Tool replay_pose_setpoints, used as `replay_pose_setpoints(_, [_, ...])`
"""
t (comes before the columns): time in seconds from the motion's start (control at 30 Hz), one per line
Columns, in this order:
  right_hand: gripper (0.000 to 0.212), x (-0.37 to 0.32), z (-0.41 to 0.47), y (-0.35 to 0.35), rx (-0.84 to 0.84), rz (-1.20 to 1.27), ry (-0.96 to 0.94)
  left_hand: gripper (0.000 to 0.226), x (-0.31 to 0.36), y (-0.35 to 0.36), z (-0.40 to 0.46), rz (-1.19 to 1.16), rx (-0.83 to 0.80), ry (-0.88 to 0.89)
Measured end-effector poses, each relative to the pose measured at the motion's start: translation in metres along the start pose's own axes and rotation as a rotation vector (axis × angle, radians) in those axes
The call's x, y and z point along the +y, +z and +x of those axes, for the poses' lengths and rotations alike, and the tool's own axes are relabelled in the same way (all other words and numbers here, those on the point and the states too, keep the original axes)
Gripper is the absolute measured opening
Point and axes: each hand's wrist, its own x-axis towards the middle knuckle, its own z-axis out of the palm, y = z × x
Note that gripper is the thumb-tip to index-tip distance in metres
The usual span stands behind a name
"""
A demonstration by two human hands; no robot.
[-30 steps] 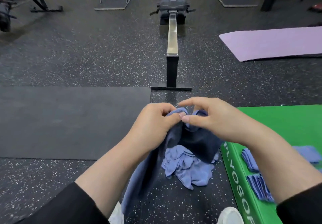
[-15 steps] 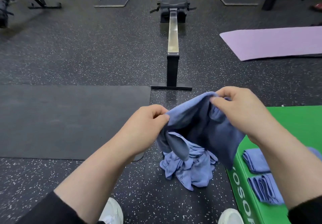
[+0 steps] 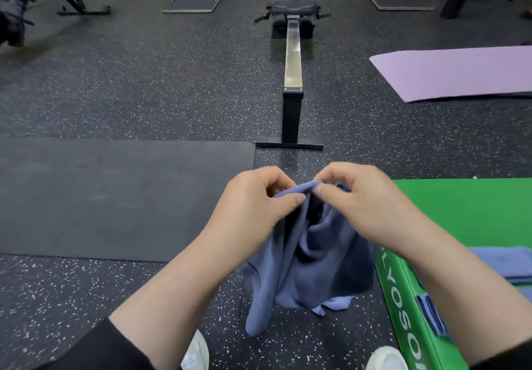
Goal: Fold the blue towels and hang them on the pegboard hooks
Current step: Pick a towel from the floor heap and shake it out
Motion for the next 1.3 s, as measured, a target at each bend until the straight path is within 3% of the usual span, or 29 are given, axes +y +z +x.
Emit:
replay_pose_setpoints(0.1, [0.013,0.003,0.005,-0.008,0.198,0.033,0.067,0.016,-0.004,-0.005,0.001,0.066,-0.098,-0.121])
replay_pose_setpoints(0.2, [0.016,0.010,0.008,-0.019,0.273,0.016,0.167,0.024,-0.005,-0.010,-0.001,0.005,-0.240,-0.271])
replay_pose_setpoints(0.37, [0.005,0.009,0.004,-0.017,0.093,0.003,0.202,0.014,-0.004,-0.010,-0.005,0.005,-0.219,-0.161])
replay_pose_setpoints(0.47, [0.038,0.000,-0.002,-0.010,-0.072,0.056,0.092,0.008,-0.005,-0.006,-0.006,0.065,-0.172,-0.052])
replay_pose_setpoints(0.53, [0.038,-0.005,-0.003,-0.005,-0.125,0.069,0.038,0.009,-0.004,-0.002,-0.007,0.065,-0.166,-0.012])
replay_pose_setpoints(0.63, [0.014,-0.004,-0.002,0.002,-0.105,-0.002,-0.005,0.009,-0.003,0.000,-0.007,0.066,-0.144,0.023])
replay_pose_setpoints(0.7, [0.013,-0.003,-0.001,0.000,-0.048,-0.034,0.016,0.014,-0.002,-0.002,-0.005,0.066,-0.136,-0.002])
replay_pose_setpoints(0.83, [0.015,0.003,0.002,-0.005,0.077,-0.055,0.077,0.045,-0.002,-0.009,-0.002,0.019,-0.156,-0.210])
replay_pose_setpoints(0.9, [0.016,0.006,0.003,-0.007,0.097,-0.067,0.105,0.041,-0.005,-0.009,-0.002,0.003,-0.167,-0.293])
replay_pose_setpoints(1.03, [0.017,0.009,0.003,-0.009,0.116,-0.074,0.150,0.031,-0.015,-0.008,-0.003,-0.004,-0.238,-0.291])
replay_pose_setpoints(1.13, [0.014,0.005,0.001,-0.010,0.002,-0.019,0.133,0.021,-0.014,-0.007,-0.005,0.046,-0.197,-0.204])
replay_pose_setpoints(1.23, [0.045,-0.004,-0.005,-0.009,-0.237,0.015,0.075,0.019,-0.012,-0.003,-0.005,0.055,-0.134,-0.083])
replay_pose_setpoints(1.3, [0.041,-0.004,-0.006,-0.004,-0.267,-0.018,0.027,0.018,-0.009,0.000,-0.006,0.041,-0.132,-0.052])
